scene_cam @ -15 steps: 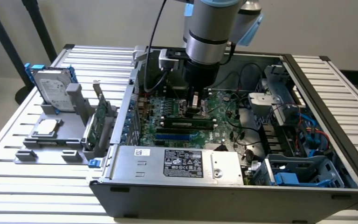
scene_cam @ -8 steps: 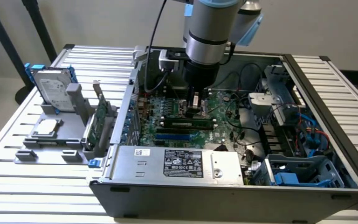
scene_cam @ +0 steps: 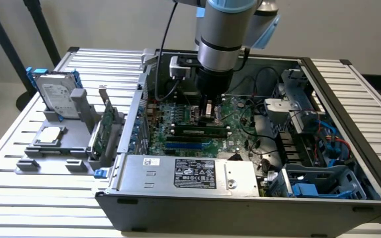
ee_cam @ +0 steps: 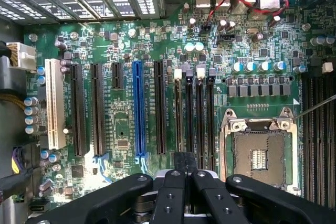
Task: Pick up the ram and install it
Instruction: 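Press down the ram until it locks into place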
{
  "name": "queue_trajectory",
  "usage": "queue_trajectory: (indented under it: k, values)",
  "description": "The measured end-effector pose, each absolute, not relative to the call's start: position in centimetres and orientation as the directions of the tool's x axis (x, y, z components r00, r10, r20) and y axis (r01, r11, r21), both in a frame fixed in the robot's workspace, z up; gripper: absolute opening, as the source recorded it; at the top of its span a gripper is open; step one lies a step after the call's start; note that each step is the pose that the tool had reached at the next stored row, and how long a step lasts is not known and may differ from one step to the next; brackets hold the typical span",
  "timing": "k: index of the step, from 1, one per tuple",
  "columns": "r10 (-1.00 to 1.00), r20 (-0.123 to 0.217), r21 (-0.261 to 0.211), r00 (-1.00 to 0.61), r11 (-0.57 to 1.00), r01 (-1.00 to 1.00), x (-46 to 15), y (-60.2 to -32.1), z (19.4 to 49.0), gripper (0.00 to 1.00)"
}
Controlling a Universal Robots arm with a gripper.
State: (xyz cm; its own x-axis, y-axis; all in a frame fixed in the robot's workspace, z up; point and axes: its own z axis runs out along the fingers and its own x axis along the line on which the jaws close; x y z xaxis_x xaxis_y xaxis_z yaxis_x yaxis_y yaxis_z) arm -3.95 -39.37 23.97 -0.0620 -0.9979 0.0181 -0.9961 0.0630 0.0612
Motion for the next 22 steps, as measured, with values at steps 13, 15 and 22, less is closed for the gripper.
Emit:
queue_trajectory:
  k: [13, 15, 22]
  values:
    - [-0.999, 0.015, 0.044, -0.046, 0.047, -0.998, -3.8, -39.31, 23.5, 0.11]
    - [-0.999, 0.015, 0.043, -0.044, 0.045, -0.998, -3.81, -39.31, 23.44, 0.11]
    - [-0.999, 0.015, 0.042, -0.044, 0.044, -0.998, -3.81, -39.3, 23.18, 0.11]
